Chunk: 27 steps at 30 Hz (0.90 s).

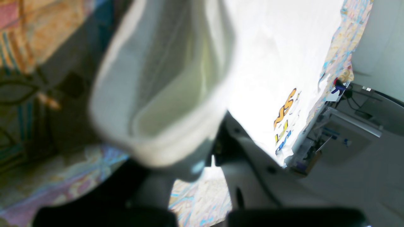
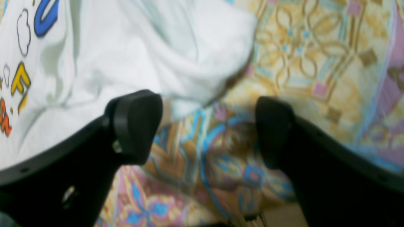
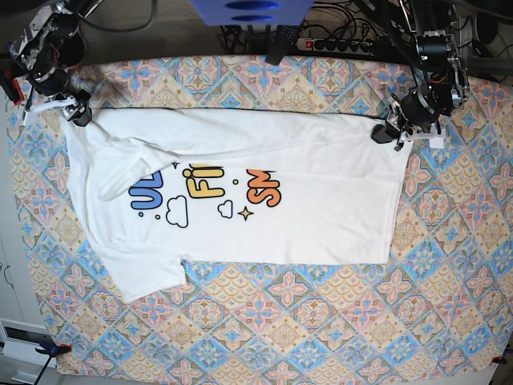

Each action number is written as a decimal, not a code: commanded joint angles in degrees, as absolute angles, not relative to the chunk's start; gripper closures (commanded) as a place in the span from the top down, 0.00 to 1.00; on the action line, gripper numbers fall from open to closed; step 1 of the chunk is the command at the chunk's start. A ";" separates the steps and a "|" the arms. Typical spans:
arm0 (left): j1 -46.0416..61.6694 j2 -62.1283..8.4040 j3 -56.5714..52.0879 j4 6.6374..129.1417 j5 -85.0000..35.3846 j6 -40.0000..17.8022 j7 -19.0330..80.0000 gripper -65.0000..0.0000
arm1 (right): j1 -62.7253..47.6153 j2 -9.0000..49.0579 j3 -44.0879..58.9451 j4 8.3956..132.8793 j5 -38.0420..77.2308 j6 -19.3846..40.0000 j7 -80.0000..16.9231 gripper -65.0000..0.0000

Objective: Fold the T-shirt properly
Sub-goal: 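Lay the folded edge down and open both grippers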

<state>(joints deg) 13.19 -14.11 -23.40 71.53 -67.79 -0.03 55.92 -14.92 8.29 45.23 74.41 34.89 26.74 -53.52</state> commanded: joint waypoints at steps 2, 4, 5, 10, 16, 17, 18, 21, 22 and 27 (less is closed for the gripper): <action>13.49 -14.64 -23.69 72.31 -67.74 0.13 56.22 0.00 | -15.16 8.48 44.97 74.42 34.59 26.59 -55.96 0.72; 13.58 -14.64 -23.69 72.31 -67.74 0.13 56.22 0.00 | -15.08 8.48 44.97 74.68 34.59 26.59 -57.45 0.68; 13.58 -14.64 -23.69 72.31 -67.74 0.13 56.22 0.00 | -15.08 8.48 44.97 74.68 34.59 26.59 -57.63 0.66; 13.67 -14.64 -23.69 72.31 -67.74 0.13 56.22 0.00 | -13.85 8.48 44.97 74.51 34.59 26.59 -58.15 0.55; 14.46 -14.81 -23.69 72.31 -67.74 0.13 56.22 0.00 | -13.85 8.40 44.97 74.24 34.59 26.59 -58.15 0.26; 14.73 -14.81 -23.69 72.31 -67.74 0.13 56.22 0.00 | -13.85 8.40 44.97 74.24 34.59 26.59 -58.15 0.19; 14.90 -14.81 -23.69 72.31 -67.74 0.13 56.22 0.00 | -13.85 8.40 45.05 74.24 34.59 26.59 -57.89 0.12; 15.78 -14.90 -23.69 72.40 -67.74 0.13 56.22 0.00 | -13.85 8.40 45.05 74.59 34.59 26.59 -58.07 0.00; 15.78 -14.90 -23.69 72.40 -67.74 0.13 56.22 0.00 | -13.85 8.40 45.05 74.68 34.68 26.59 -58.15 0.00; 17.71 -15.52 -23.69 72.48 -67.74 0.13 56.31 0.00 | -14.29 8.40 45.41 74.68 34.77 26.77 -58.15 0.00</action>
<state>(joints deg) 16.91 -14.48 -23.49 72.23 -69.69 -0.91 55.66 -14.13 7.77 45.12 74.04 34.92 26.57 -57.28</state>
